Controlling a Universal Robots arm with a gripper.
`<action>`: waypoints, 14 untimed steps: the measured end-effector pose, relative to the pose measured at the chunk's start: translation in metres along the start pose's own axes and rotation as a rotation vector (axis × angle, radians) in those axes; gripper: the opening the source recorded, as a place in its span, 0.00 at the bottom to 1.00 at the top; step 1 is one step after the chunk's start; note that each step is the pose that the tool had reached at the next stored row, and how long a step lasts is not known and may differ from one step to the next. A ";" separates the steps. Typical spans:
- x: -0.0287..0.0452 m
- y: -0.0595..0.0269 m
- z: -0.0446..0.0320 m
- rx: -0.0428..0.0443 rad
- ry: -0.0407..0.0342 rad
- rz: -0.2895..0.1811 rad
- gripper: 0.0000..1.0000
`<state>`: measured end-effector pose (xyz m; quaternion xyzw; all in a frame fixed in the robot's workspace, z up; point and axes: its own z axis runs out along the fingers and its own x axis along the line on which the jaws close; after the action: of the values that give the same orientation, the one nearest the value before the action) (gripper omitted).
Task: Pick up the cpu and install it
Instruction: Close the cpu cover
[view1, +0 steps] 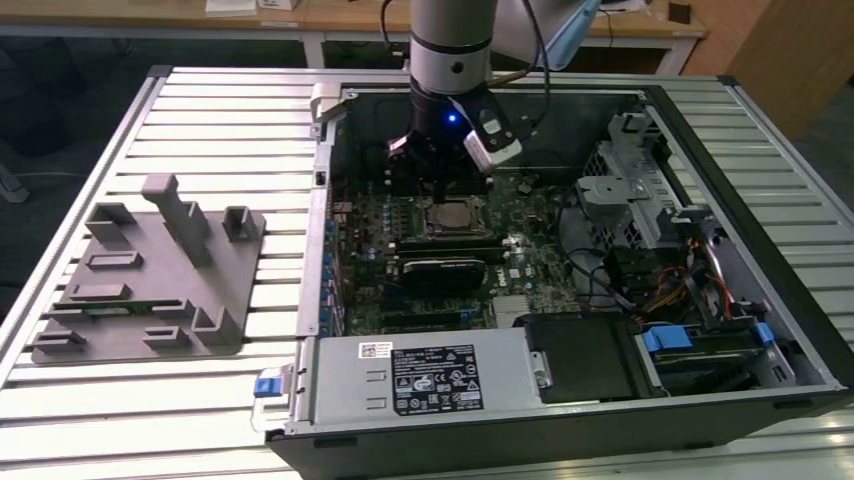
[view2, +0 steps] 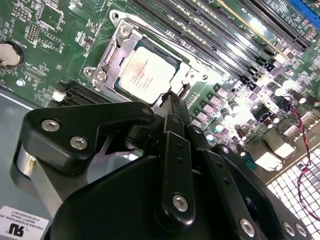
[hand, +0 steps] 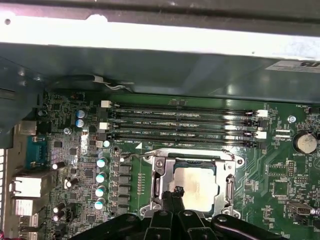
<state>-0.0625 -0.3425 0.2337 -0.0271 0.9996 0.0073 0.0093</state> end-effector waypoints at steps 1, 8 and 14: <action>-0.0015 -0.0001 0.0000 0.0000 0.0000 0.000 0.11; -0.0202 -0.0011 0.0004 -0.0002 0.0011 0.000 0.11; -0.0266 -0.0016 0.0005 0.0036 0.0023 0.020 0.11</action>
<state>-0.0358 -0.3426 0.2336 -0.0169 0.9998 0.0055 0.0081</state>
